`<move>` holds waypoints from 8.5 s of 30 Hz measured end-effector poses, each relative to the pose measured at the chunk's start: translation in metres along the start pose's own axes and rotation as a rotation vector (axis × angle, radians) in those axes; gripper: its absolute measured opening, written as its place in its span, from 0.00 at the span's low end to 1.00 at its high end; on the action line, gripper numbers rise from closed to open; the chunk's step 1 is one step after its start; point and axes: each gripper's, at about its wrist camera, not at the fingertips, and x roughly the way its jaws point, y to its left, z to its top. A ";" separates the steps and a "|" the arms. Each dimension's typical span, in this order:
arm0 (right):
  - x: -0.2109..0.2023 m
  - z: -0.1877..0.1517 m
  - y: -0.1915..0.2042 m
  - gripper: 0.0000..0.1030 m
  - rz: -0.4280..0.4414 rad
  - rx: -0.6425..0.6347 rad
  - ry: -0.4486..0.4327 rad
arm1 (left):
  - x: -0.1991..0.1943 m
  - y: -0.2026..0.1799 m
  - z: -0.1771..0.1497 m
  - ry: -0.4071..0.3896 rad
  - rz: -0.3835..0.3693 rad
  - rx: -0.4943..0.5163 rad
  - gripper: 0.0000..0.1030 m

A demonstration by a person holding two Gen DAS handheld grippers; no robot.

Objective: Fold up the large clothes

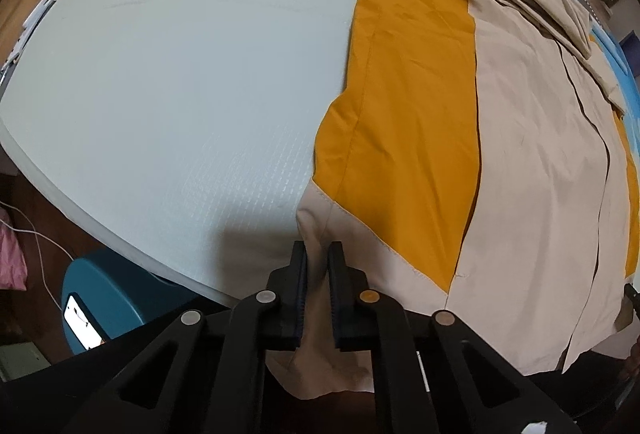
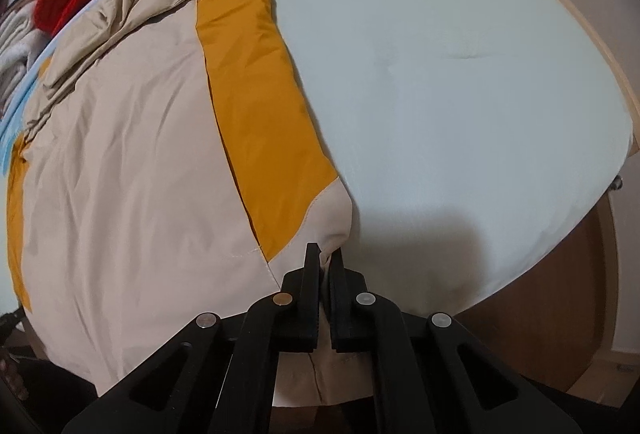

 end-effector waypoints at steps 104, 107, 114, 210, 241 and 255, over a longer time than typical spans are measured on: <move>0.036 0.148 0.000 0.46 0.206 -0.046 0.047 | -0.006 -0.009 0.172 0.010 -0.334 -0.166 0.45; 0.040 0.143 -0.002 0.46 0.205 -0.050 0.062 | -0.005 -0.015 0.172 0.009 -0.326 -0.170 0.44; 0.032 0.128 0.014 0.25 0.155 -0.156 0.028 | -0.004 -0.039 0.176 -0.019 -0.230 -0.144 0.19; 0.064 0.184 0.231 0.09 0.001 -0.406 -0.187 | 0.005 -0.220 0.220 -0.157 -0.256 0.311 0.22; 0.016 0.141 0.066 0.09 -0.287 -0.307 -0.061 | -0.049 -0.078 0.139 -0.244 0.052 0.223 0.19; -0.003 0.048 0.243 0.10 0.090 -0.425 -0.352 | -0.075 -0.091 0.017 -0.343 -0.102 0.026 0.19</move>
